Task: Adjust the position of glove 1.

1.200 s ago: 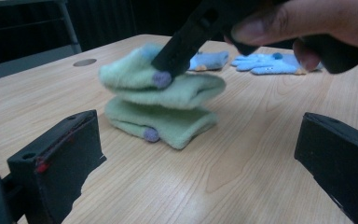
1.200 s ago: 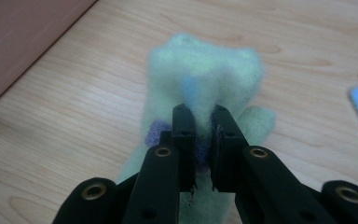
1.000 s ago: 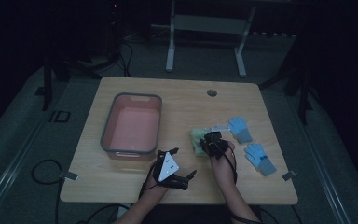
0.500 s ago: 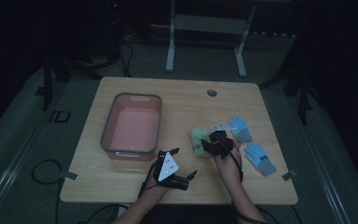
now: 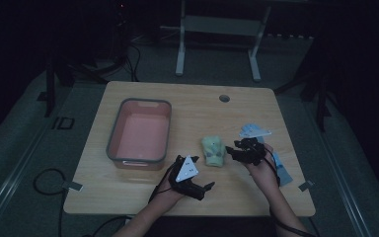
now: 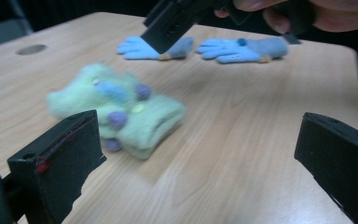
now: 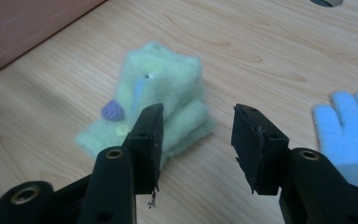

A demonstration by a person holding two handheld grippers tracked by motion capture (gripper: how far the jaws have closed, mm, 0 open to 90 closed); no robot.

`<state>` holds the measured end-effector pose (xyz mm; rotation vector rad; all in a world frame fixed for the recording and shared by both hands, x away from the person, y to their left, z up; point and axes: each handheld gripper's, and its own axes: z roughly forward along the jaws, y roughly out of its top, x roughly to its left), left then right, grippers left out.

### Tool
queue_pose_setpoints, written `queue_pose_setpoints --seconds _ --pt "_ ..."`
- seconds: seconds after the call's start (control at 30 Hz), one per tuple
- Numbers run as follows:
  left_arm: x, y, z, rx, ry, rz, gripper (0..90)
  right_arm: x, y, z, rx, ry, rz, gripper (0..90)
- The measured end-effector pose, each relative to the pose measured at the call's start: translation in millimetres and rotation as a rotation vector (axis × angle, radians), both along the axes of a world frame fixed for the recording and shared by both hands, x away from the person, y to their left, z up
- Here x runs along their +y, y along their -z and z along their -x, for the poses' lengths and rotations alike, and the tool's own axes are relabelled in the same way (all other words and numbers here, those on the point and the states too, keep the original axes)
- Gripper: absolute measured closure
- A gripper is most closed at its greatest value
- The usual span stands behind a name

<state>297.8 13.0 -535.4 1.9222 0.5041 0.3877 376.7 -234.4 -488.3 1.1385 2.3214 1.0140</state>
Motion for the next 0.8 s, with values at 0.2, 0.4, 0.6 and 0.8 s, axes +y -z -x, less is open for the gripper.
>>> queue_pose_setpoints --seconds 0.2,0.4,0.6,0.8 --pt "-12.6 -5.8 -8.2 -0.022 0.024 -0.083 4.8 -4.7 -1.6 -4.5 -0.006 -0.073 -0.018 53.5" --pt "-21.8 -8.8 -23.2 -0.067 0.065 -0.189 7.4 1.1 -14.2 -21.2 -0.014 -0.103 -0.024 51.5" --pt "-29.7 -5.4 -37.1 -0.119 0.069 -0.251 7.6 7.1 -24.1 -40.2 -0.014 -0.143 -0.059 49.2" --pt "-41.1 -1.9 -51.9 -0.107 0.100 -0.309 14.7 26.5 -12.9 -60.6 0.047 -0.180 -0.061 44.6"
